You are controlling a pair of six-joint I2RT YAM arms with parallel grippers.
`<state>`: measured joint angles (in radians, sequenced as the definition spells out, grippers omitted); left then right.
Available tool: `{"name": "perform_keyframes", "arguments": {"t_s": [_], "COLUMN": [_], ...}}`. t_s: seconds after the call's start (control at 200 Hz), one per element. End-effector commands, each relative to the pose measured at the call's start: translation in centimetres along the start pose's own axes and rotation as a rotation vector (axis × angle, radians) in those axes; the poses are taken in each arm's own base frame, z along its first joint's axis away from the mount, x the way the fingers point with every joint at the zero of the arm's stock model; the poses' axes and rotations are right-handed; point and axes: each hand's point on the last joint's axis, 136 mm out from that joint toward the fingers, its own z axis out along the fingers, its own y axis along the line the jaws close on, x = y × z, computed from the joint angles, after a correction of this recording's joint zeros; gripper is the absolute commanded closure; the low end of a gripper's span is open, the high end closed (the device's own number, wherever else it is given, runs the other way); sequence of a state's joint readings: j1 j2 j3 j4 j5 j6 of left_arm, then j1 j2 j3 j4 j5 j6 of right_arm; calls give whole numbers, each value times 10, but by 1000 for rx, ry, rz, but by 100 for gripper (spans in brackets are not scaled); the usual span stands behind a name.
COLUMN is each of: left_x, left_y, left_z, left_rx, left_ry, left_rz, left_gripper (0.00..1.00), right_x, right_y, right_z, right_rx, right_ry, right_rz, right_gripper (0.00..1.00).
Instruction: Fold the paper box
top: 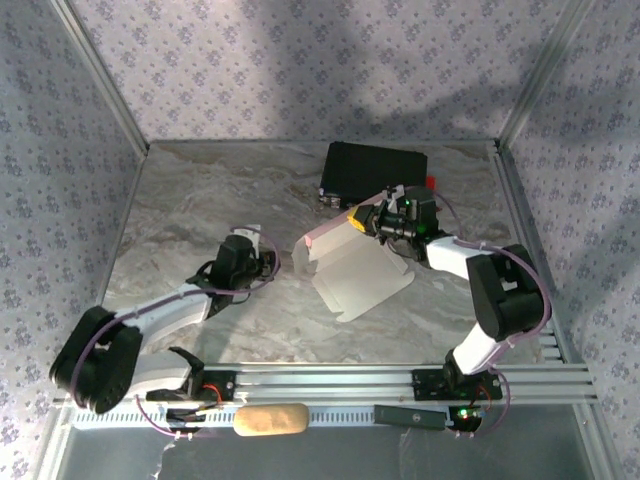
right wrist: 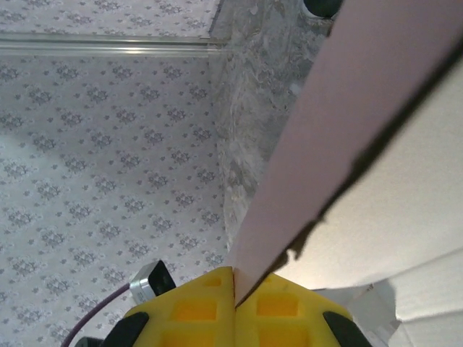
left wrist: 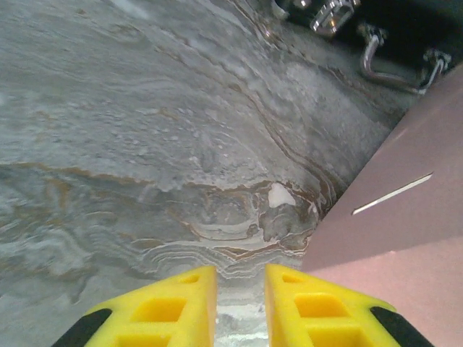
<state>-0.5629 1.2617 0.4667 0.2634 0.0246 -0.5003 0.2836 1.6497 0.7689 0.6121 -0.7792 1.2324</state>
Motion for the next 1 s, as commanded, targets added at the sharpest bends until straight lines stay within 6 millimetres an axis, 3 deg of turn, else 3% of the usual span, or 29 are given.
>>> {"name": "perform_keyframes", "arguments": {"t_s": [0.0, 0.335, 0.415, 0.64, 0.994], "left_x": [-17, -4, -2, 6, 10], "left_y": [-25, -59, -61, -65, -61], "left_z": [6, 12, 9, 10, 3], "left_rx": [126, 229, 217, 178, 142], "left_ry": [-86, -108, -126, -99, -104], "left_rz": [88, 224, 235, 282, 279], "left_gripper": [76, 71, 70, 69, 68], "right_x": [5, 10, 13, 21, 34], "right_y": [-10, -14, -17, -49, -58], "right_z": [1, -5, -6, -12, -24], "right_rx": [-23, -47, -45, -8, 36], "right_ry": [31, 40, 51, 58, 67], "right_rz": [-54, -97, -109, -81, -111], "right_gripper": [100, 100, 100, 100, 100]}}
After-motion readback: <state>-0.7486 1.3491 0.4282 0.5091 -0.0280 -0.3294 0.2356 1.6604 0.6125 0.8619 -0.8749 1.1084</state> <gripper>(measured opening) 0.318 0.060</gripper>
